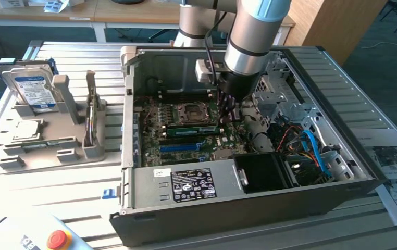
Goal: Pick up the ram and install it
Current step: 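Press down the ram until it locks into place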
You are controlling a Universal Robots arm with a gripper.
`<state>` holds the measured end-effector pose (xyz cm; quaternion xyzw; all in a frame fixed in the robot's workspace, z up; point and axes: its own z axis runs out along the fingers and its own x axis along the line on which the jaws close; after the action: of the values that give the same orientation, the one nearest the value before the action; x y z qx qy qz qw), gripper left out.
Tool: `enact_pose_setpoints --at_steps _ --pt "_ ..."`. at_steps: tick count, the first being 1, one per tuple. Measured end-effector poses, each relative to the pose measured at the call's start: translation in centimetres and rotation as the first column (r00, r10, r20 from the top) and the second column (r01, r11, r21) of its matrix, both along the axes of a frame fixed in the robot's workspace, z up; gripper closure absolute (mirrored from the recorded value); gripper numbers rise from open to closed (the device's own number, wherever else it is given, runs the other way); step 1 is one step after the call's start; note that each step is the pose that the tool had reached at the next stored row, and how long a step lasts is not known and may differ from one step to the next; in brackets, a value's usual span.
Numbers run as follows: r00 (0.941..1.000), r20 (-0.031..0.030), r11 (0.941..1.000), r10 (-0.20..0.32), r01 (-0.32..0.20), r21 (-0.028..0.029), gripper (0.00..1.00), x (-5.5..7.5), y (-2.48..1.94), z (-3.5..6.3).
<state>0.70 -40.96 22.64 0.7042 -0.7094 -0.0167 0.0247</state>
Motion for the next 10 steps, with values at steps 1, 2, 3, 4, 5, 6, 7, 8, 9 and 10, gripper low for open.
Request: enact_pose_setpoints --at_steps 1,2,3,4,5,6,7,8,9,10 --pt "1.0000 0.0000 1.0000 0.000 0.000 -0.0001 0.89 0.00 0.00 0.00" --pt "1.0000 -0.0001 1.0000 0.000 0.000 -0.0001 0.89 0.00 0.00 0.00" --pt "1.0000 0.0000 1.0000 0.000 0.000 0.0000 0.89 0.00 0.00 0.00" --pt "1.0000 0.0000 1.0000 0.000 0.000 0.0001 0.89 0.00 0.00 -0.01" --pt "1.0000 0.0001 1.0000 0.000 0.000 0.0002 0.89 0.00 0.00 -0.03" --pt "1.0000 0.0002 1.0000 0.000 0.000 0.0006 0.89 0.00 0.01 -0.08" --pt "1.0000 0.0001 1.0000 0.000 0.000 0.0002 0.89 0.00 0.00 -0.10" --pt "1.0000 0.0000 1.0000 0.000 0.000 -0.0001 0.89 0.00 0.00 -0.10" --pt "1.0000 0.0000 1.0000 0.000 0.000 0.0000 0.89 0.00 0.00 -0.11" --pt "1.0000 0.0000 1.0000 0.000 0.000 0.0001 0.89 0.00 0.00 -0.11"
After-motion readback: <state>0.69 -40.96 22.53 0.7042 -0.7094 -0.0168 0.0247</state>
